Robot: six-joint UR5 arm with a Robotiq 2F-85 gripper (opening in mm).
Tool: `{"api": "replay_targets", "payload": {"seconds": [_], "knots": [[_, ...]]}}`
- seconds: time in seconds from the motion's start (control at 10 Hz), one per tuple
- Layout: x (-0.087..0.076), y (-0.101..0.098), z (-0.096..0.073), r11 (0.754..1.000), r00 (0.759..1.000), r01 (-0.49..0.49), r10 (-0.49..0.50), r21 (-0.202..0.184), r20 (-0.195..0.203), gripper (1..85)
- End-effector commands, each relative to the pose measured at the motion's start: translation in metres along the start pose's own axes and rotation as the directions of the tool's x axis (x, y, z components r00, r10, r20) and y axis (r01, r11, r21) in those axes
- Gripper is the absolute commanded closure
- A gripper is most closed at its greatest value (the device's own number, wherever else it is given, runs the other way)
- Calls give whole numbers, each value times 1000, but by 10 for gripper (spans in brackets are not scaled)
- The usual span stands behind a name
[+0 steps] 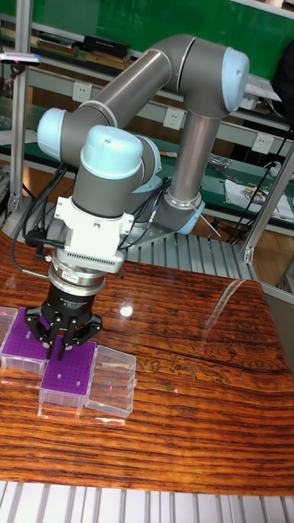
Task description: Transfer all small pipette tips from one holder to another
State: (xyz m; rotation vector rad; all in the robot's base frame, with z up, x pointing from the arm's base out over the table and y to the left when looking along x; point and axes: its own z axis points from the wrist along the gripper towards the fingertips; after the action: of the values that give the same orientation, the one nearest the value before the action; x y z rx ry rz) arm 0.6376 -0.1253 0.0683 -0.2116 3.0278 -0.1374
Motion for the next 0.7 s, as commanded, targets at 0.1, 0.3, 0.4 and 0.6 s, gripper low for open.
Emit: {"api": "replay_targets", "payload": {"seconds": [0.1,0.3,0.4,0.6], "knots": [[-8,7,0,1000,1000,17,-16,-18,12,630],[-12,7,0,999,999,34,-34,-9,18,630],[-13,6,0,999,999,47,-46,-8,21,630],[-17,7,3,998,998,60,-59,-12,26,630]]}}
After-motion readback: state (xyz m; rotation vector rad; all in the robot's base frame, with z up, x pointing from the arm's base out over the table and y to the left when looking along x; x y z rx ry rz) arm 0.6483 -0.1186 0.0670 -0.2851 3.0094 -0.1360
